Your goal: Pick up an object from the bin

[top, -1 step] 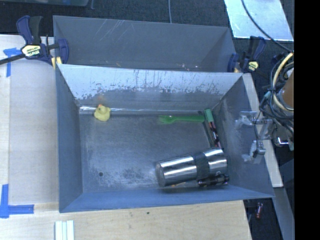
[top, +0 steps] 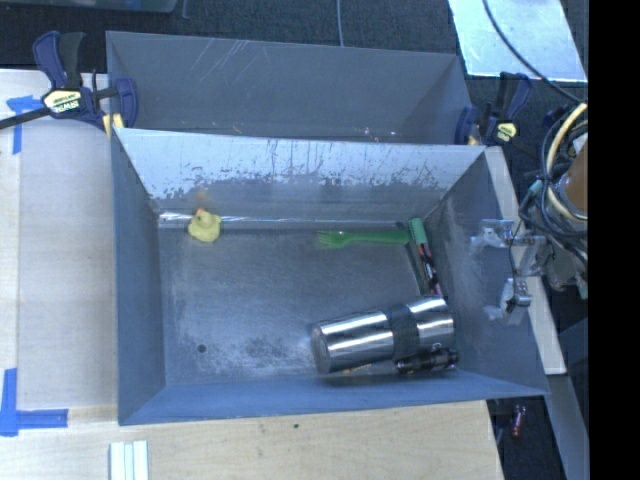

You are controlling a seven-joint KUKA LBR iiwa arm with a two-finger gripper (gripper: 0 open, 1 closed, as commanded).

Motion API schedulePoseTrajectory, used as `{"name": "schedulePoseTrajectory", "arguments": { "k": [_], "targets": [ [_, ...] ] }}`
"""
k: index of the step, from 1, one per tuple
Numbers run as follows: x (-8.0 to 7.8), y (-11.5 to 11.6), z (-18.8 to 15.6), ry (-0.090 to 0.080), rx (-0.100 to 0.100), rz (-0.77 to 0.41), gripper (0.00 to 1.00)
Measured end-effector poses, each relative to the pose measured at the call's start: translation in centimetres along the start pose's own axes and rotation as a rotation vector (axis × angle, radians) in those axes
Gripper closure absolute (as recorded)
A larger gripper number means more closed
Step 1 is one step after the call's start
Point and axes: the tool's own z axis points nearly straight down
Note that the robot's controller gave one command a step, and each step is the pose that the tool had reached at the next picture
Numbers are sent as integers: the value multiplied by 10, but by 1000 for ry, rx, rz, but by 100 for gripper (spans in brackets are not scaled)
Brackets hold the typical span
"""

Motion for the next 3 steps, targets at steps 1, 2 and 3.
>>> {"name": "schedulePoseTrajectory", "arguments": {
  "k": [1, 2, 3],
  "targets": [
    [5, 87, 143, -6, 2, -142, 0],
    [15, 87, 67, -16, 8, -126, 0],
    [23, 117, 125, -15, 1, -27, 0]
  ]
}}
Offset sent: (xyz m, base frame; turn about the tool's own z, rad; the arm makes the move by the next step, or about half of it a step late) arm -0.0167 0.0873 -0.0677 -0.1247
